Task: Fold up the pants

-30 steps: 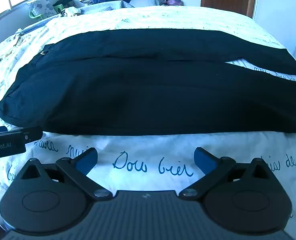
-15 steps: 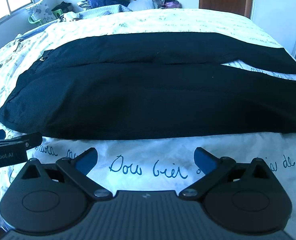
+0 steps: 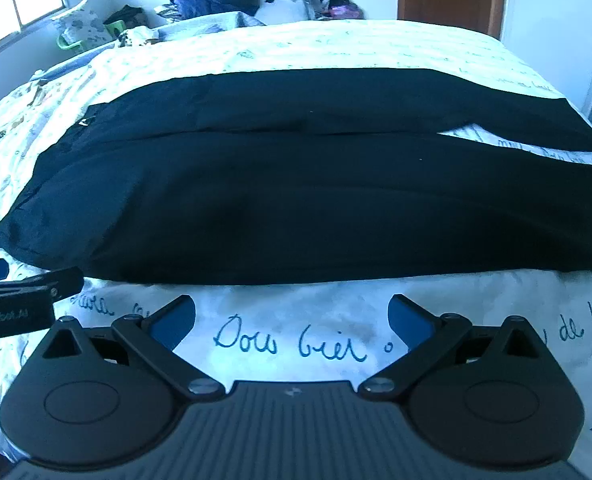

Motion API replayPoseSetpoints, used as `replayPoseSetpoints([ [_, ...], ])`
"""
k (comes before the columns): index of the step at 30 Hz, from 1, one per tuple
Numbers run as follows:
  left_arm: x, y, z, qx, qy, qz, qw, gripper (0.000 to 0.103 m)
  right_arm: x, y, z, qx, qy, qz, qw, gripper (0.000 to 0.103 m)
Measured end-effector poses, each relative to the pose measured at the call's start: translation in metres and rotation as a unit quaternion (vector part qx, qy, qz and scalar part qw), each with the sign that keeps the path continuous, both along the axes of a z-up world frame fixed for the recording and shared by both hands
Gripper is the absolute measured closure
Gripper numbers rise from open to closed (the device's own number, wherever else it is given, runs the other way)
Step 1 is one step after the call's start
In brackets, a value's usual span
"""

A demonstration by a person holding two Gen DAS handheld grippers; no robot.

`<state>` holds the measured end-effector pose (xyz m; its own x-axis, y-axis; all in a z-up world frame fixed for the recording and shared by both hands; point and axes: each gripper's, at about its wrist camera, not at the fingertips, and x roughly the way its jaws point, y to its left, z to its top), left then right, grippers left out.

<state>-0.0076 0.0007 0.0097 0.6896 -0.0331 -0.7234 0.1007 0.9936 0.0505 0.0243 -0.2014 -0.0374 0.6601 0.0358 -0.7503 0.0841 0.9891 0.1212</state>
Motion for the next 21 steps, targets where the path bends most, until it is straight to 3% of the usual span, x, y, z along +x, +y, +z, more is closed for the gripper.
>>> replayPoseSetpoints([
  [15, 0.010, 0.002, 0.004, 0.007, -0.006, 0.004, 1.0000, 0.001, 0.003, -0.001, 0.017, 0.013, -0.008, 0.035, 0.999, 0.000],
  [21, 0.014, 0.002, 0.004, 0.009, -0.007, 0.006, 0.9999, 0.001, 0.006, 0.007, 0.035, -0.032, -0.034, 0.055, 0.997, 0.000],
])
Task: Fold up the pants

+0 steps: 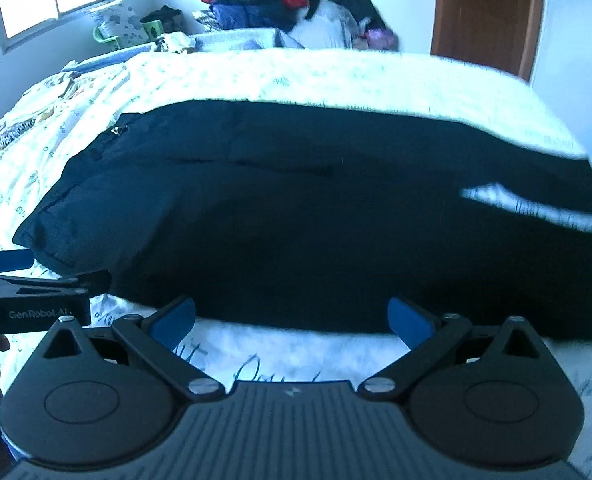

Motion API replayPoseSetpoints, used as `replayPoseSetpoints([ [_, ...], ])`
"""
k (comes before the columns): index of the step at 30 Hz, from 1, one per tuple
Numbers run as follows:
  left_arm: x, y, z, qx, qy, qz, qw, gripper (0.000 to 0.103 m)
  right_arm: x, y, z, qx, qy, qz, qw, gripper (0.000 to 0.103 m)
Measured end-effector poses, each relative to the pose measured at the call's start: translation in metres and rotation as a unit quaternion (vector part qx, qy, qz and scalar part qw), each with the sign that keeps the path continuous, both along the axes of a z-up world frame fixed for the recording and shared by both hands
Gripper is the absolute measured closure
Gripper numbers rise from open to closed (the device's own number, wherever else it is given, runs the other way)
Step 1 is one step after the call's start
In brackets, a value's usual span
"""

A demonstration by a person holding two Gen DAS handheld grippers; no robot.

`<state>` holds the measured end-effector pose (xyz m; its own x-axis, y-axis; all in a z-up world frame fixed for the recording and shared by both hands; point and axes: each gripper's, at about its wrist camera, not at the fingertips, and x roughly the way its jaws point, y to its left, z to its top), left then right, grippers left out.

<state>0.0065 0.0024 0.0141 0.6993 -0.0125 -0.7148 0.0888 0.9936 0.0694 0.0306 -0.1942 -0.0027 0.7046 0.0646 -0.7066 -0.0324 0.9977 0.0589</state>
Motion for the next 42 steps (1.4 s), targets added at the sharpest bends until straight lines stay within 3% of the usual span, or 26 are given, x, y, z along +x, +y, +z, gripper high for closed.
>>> replayPoseSetpoints([
  [16, 0.027, 0.003, 0.002, 0.009, -0.002, 0.010, 0.9999, 0.001, 0.040, -0.008, 0.032, -0.027, -0.051, 0.029, 0.998, 0.000],
  [19, 0.033, 0.008, 0.003, 0.011, -0.001, 0.016, 0.9998, 0.001, 0.052, -0.002, 0.038, -0.059, -0.095, 0.080, 0.990, 0.000],
  [22, 0.044, 0.018, 0.006, 0.010, 0.001, 0.031, 0.9995, 0.001, 0.069, 0.011, 0.037, -0.108, -0.144, 0.175, 0.968, 0.000],
  [24, 0.053, 0.027, 0.010, 0.010, 0.001, 0.045, 0.9989, 0.001, 0.096, 0.021, 0.034, -0.121, -0.124, 0.218, 0.960, 0.000],
  [29, 0.076, 0.050, 0.026, 0.022, -0.018, 0.080, 0.9964, 0.001, 0.180, 0.029, 0.030, -0.064, -0.073, 0.283, 0.954, 0.000],
  [37, 0.120, 0.079, 0.035, -0.005, 0.005, 0.111, 0.9938, 0.001, 0.309, 0.041, 0.006, 0.026, -0.023, 0.282, 0.959, 0.000],
  [42, 0.139, 0.084, 0.038, -0.008, 0.005, 0.115, 0.9933, 0.001, 0.367, 0.056, -0.017, 0.032, -0.015, 0.297, 0.954, 0.001],
])
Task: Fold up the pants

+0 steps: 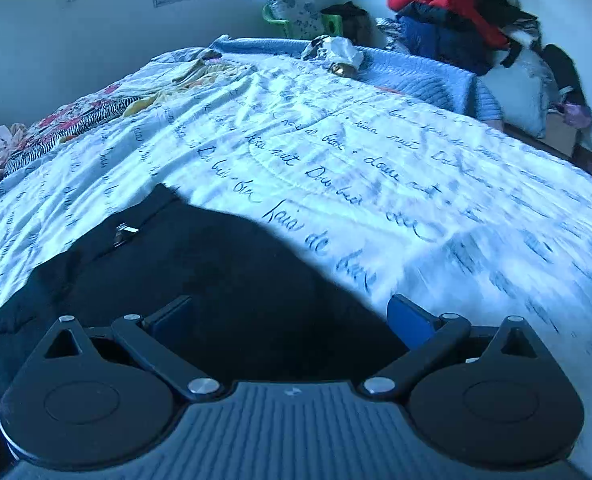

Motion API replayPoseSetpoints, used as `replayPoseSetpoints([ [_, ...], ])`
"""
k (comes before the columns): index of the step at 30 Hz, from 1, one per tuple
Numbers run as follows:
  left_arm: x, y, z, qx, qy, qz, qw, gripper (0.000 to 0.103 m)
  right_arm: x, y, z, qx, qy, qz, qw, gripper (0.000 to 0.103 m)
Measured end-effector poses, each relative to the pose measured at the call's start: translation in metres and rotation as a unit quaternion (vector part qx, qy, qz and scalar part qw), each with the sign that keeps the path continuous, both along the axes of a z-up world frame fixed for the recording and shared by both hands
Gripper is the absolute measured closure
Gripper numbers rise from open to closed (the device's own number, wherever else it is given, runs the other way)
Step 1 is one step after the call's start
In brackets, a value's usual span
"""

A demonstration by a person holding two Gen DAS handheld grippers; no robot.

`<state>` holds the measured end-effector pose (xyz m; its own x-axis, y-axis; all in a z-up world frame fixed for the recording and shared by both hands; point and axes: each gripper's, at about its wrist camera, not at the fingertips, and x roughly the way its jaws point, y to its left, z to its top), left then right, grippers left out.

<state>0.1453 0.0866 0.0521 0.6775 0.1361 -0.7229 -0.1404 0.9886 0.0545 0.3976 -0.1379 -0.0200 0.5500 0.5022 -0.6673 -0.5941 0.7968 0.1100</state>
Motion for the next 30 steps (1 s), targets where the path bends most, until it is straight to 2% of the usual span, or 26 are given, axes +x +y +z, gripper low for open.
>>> replayPoseSetpoints([
  [5, 0.025, 0.003, -0.001, -0.006, 0.006, 0.008, 0.9999, 0.001, 0.032, 0.015, -0.013, -0.012, 0.013, 0.030, 0.999, 0.004],
  [8, 0.041, 0.004, -0.003, -0.004, 0.007, 0.015, 0.9999, 0.001, 0.046, 0.023, -0.024, -0.016, 0.045, 0.045, 0.998, 0.026],
  [10, 0.051, 0.006, -0.005, -0.003, 0.006, 0.024, 0.9997, 0.001, 0.043, 0.028, -0.026, -0.020, 0.047, 0.060, 0.997, 0.050],
  [11, 0.057, 0.009, -0.005, -0.008, 0.007, 0.030, 0.9995, 0.001, 0.037, 0.029, -0.023, -0.023, 0.038, 0.067, 0.997, 0.060],
  [12, 0.062, 0.012, -0.004, -0.021, 0.006, 0.035, 0.9991, 0.002, 0.032, 0.030, -0.021, -0.026, 0.029, 0.071, 0.997, 0.080],
  [13, 0.069, 0.016, -0.003, -0.040, 0.004, 0.040, 0.9984, 0.002, 0.024, 0.031, -0.017, -0.033, 0.014, 0.073, 0.997, 0.089],
  [14, 0.075, 0.020, -0.002, -0.061, 0.002, 0.045, 0.9971, 0.002, 0.013, 0.033, -0.014, -0.048, -0.011, 0.070, 0.996, 0.092],
  [16, 0.088, 0.029, 0.000, -0.112, 0.006, 0.053, 0.9923, 0.003, -0.011, 0.038, -0.007, -0.080, -0.066, 0.081, 0.991, 0.095],
  [18, 0.100, 0.037, 0.000, -0.175, 0.009, 0.052, 0.9831, 0.003, -0.045, 0.046, -0.004, -0.122, -0.129, 0.094, 0.980, 0.096],
  [20, 0.109, 0.044, -0.002, -0.242, 0.011, 0.051, 0.9689, 0.004, -0.082, 0.056, -0.005, -0.173, -0.195, 0.120, 0.958, 0.096],
  [22, 0.117, 0.051, -0.005, -0.300, 0.007, 0.056, 0.9523, 0.004, -0.115, 0.063, -0.010, -0.205, -0.239, 0.144, 0.938, 0.096],
  [24, 0.122, 0.051, -0.009, -0.320, 0.004, 0.064, 0.9454, 0.004, -0.141, 0.067, -0.015, -0.221, -0.266, 0.159, 0.925, 0.096],
  [26, 0.130, 0.049, -0.013, -0.323, 0.008, 0.064, 0.9442, 0.009, -0.158, 0.069, -0.021, -0.234, -0.287, 0.170, 0.913, 0.096],
  [28, 0.141, 0.047, -0.020, -0.327, 0.026, 0.070, 0.9422, 0.016, -0.165, 0.069, -0.024, -0.236, -0.289, 0.174, 0.911, 0.096],
  [29, 0.144, 0.049, -0.022, -0.334, 0.031, 0.072, 0.9393, 0.022, -0.167, 0.067, -0.024, -0.232, -0.290, 0.172, 0.912, 0.096],
  [30, 0.146, 0.050, -0.025, -0.348, 0.034, 0.074, 0.9338, 0.036, -0.169, 0.066, -0.024, -0.231, -0.291, 0.171, 0.912, 0.097],
])
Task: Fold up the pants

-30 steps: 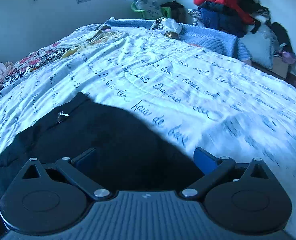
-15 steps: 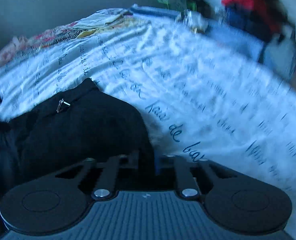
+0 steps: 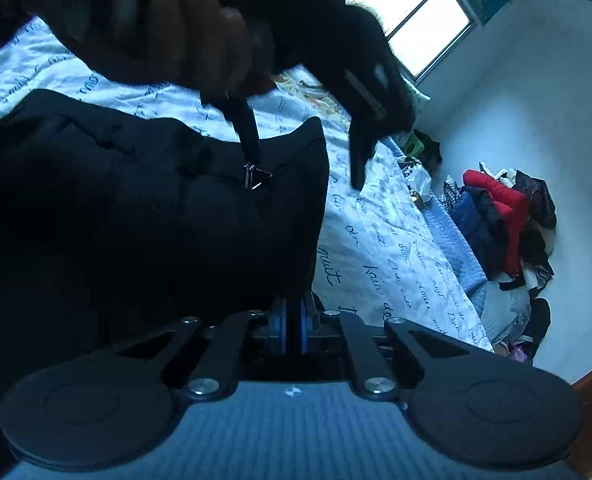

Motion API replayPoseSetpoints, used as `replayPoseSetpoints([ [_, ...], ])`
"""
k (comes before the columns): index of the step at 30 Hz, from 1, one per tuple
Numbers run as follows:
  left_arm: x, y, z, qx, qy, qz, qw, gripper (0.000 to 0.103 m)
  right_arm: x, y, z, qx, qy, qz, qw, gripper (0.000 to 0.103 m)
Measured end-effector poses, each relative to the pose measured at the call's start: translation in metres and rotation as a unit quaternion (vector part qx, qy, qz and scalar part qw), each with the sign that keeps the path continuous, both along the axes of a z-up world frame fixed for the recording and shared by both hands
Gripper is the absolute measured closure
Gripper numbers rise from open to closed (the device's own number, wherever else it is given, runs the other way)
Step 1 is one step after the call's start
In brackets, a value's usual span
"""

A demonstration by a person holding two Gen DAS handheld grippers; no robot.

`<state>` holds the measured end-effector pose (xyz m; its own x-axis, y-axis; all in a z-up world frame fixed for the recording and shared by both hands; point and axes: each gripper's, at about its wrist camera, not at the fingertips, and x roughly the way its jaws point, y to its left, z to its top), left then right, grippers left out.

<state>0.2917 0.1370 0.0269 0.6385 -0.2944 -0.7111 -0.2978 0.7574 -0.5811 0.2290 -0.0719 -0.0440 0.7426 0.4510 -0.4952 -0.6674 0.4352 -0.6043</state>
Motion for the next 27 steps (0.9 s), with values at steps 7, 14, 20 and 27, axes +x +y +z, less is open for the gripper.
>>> replayPoseSetpoints([
  [7, -0.019, 0.006, -0.013, -0.043, 0.002, 0.016, 0.9989, 0.090, 0.002, -0.003, 0.002, 0.022, 0.007, -0.017, 1.000, 0.096],
  [14, -0.063, 0.005, -0.002, -0.026, -0.037, 0.002, 0.9990, 0.090, 0.011, -0.007, -0.014, -0.016, -0.057, -0.089, 0.994, 0.065],
  [20, -0.100, 0.016, -0.003, -0.041, -0.045, -0.023, 0.9979, 0.090, 0.007, -0.051, -0.015, -0.070, -0.092, -0.186, 0.976, 0.071],
  [27, -0.136, 0.018, -0.009, 0.001, -0.046, -0.065, 0.9968, 0.090, -0.037, -0.081, -0.020, -0.117, -0.070, -0.195, 0.971, 0.100],
])
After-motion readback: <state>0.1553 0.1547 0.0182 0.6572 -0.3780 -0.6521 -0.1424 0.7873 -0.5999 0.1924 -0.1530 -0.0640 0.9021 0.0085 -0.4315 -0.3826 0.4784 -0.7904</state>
